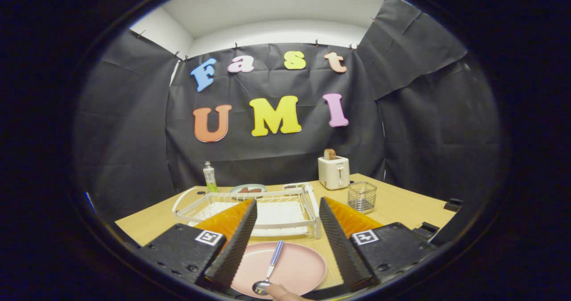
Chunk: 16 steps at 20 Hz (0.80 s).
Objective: Take the plate from the dish rack, then take the spoon from the basket and place it into the plate.
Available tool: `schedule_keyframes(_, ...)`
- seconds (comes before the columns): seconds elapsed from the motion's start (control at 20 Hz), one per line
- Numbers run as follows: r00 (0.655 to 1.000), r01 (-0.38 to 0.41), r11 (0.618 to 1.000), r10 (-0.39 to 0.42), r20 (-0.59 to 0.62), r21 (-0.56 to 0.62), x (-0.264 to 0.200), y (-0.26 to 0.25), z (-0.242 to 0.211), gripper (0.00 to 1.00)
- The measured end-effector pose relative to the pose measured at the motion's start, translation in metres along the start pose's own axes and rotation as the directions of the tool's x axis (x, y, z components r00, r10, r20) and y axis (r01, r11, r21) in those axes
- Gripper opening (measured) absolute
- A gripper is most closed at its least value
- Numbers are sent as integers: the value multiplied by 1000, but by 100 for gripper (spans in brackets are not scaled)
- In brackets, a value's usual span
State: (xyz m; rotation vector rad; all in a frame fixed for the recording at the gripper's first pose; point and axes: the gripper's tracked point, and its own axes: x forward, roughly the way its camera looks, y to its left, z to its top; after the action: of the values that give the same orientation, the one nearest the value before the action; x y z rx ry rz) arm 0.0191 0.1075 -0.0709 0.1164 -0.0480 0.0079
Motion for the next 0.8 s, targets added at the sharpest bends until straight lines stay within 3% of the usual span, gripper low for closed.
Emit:
schedule_keyframes(0.1, 1000, -2, 1000, 2, -17, -14, -6, -7, 5, 100)
schedule_keyframes(0.45, 1000, -4, 990, 4, 3, -142, -30, -24, 26, 100)
schedule_keyframes(0.6, 999, -31, 993, 29, -24, -116, -33, -29, 31, 100)
schedule_keyframes(0.8, 1000, -5, 994, 4, -10, -107, -40, -60, 47, 100)
